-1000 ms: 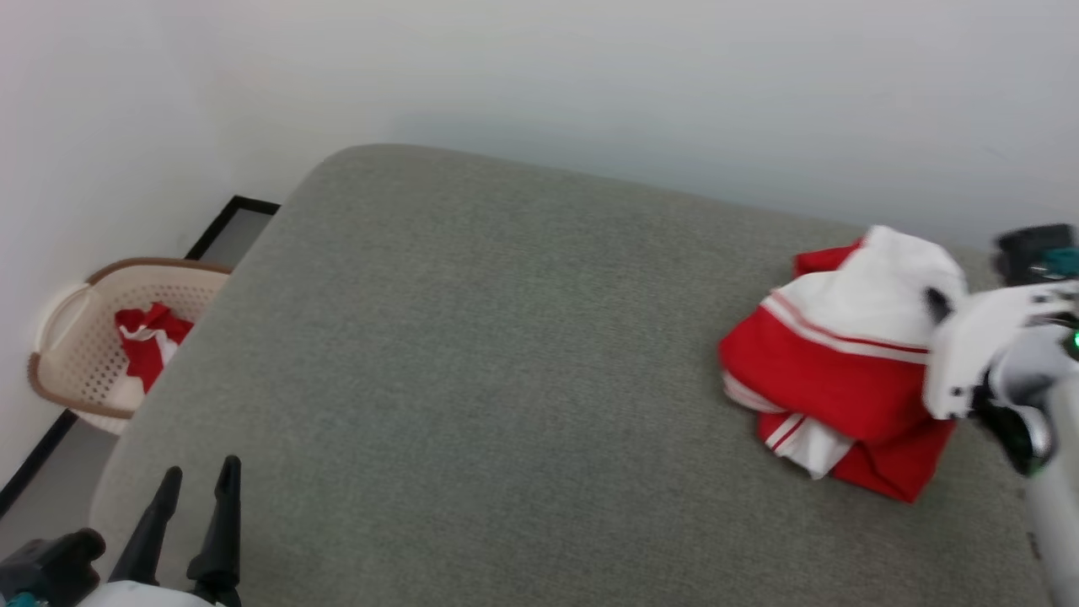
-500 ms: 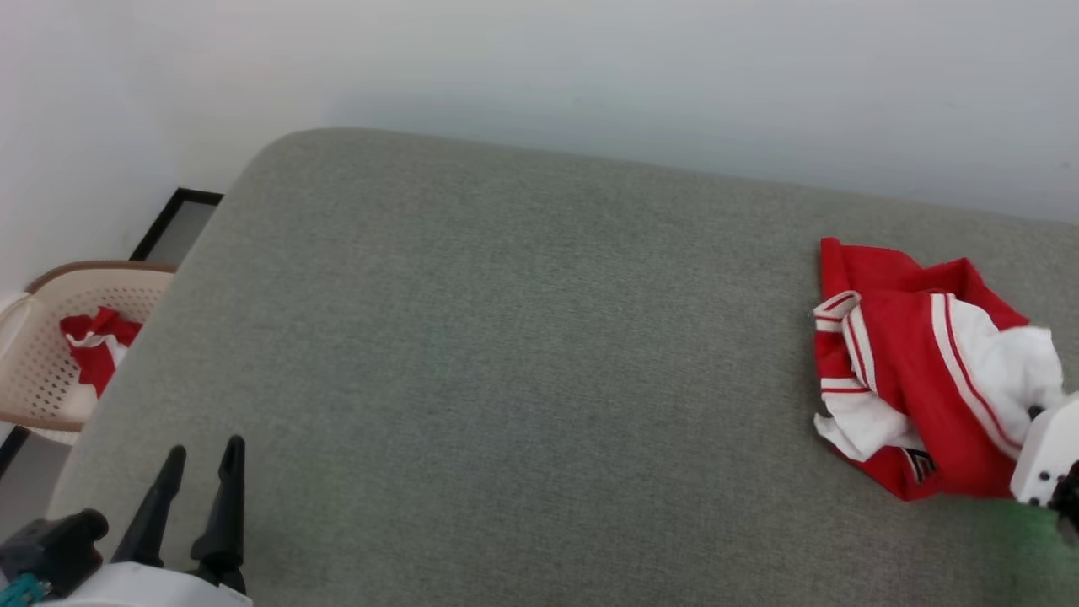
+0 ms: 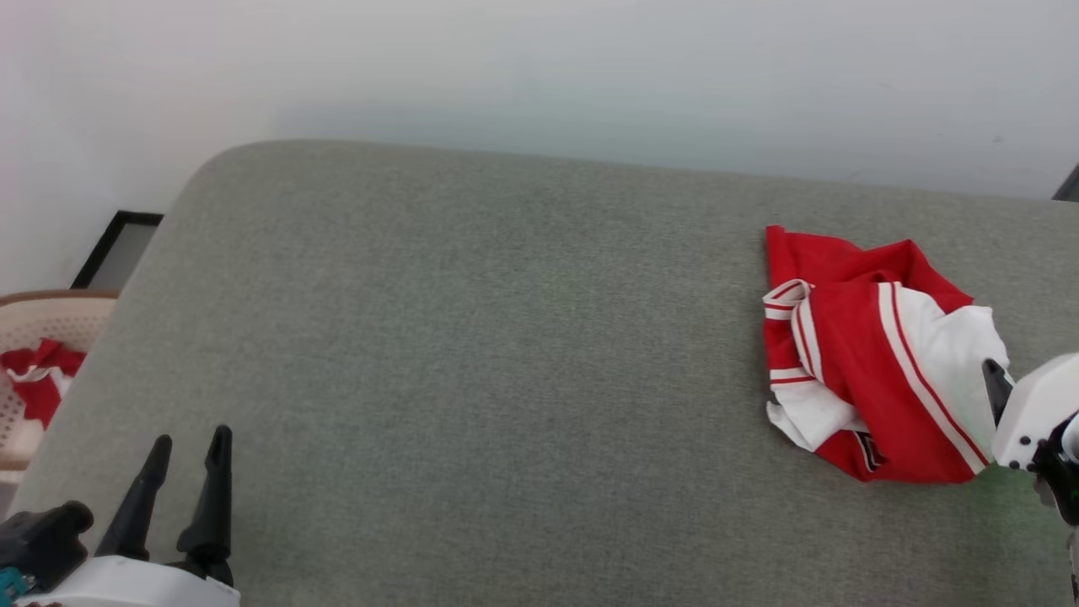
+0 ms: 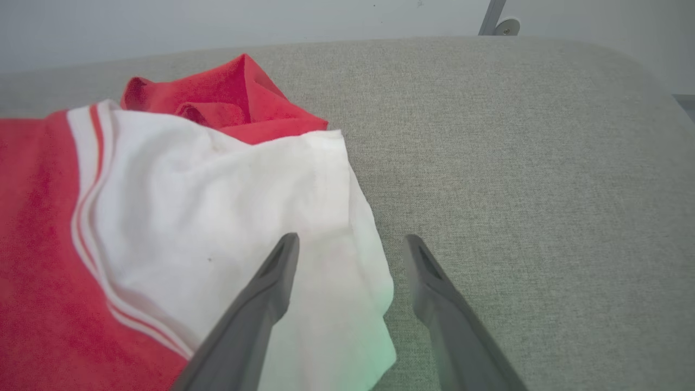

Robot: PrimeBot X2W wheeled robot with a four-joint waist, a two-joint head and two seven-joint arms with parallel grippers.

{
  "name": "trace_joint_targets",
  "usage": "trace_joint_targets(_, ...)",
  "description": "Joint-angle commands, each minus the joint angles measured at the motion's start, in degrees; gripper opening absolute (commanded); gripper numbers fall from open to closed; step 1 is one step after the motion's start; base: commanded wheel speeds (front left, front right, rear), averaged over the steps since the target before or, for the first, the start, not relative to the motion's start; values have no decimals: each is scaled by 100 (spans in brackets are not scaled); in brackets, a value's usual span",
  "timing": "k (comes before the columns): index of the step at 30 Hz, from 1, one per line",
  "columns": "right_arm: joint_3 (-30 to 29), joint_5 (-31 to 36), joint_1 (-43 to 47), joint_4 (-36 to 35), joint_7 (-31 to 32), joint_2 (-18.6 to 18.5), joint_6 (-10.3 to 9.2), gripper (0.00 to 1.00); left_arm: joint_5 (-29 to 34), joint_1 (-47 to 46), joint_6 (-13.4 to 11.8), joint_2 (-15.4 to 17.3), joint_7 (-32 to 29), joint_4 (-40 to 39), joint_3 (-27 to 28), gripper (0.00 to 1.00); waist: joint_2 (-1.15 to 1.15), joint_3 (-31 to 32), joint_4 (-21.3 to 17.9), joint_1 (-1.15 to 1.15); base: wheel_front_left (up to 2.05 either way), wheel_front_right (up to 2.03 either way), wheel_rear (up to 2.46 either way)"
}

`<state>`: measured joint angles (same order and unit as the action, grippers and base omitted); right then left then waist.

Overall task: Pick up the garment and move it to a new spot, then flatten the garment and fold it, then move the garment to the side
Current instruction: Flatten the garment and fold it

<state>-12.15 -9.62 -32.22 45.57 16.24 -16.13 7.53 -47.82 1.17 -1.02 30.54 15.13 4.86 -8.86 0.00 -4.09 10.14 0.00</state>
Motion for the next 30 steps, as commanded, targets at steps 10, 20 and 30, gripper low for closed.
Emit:
trace_joint_targets(10, 553, -328, 214, -433, -131, -95, -8, 100, 86, -57, -45, 16, -21, -92, -51, 100, 0, 32, -141, 0, 0, 0, 0)
trace_joint_targets(20, 68, 24, 205, 53, 48, 1, -8, 93, 59, -138, 55, -6, -29, -22, -145, 100, 0, -70, -12, 0, 0, 0, 0)
trace_joint_targets(30, -165, 259, -34, 538, -10, 143, -9, 0, 56, -248, 79, -3, -37, 50, -201, 100, 0, -178, 77, 0, 0, 0, 0)
